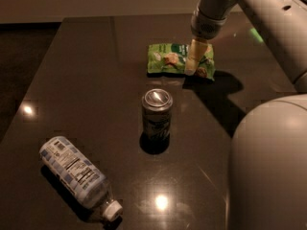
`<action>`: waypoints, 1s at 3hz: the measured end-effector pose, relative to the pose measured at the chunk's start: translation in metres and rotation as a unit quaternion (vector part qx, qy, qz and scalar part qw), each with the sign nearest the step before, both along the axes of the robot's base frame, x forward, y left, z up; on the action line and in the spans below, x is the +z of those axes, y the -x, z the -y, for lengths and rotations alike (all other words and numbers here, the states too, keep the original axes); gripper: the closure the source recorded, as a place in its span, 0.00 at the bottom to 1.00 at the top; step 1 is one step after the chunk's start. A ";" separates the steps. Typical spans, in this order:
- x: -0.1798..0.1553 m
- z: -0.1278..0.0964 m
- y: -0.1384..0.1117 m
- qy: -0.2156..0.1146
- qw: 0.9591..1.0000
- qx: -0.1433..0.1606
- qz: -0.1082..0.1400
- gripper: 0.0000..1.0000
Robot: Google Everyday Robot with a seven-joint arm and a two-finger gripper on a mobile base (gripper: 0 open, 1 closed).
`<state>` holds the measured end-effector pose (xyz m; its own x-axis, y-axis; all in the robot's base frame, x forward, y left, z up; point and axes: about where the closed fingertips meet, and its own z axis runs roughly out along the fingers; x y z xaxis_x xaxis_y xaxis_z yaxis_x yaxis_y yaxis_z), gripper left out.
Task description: Move green rice chip bag near 7up can
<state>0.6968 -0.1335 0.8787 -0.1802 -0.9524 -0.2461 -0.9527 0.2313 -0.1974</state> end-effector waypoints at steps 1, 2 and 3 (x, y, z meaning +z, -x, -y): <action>-0.008 -0.005 -0.007 -0.006 1.000 0.011 -0.010 0.00; -0.013 -0.009 -0.010 -0.008 1.000 0.018 -0.013 0.18; -0.014 -0.011 -0.012 -0.010 1.000 0.025 -0.014 0.40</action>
Offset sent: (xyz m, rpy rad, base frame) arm 0.0106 0.0089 -0.0123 0.0180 0.0410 0.0536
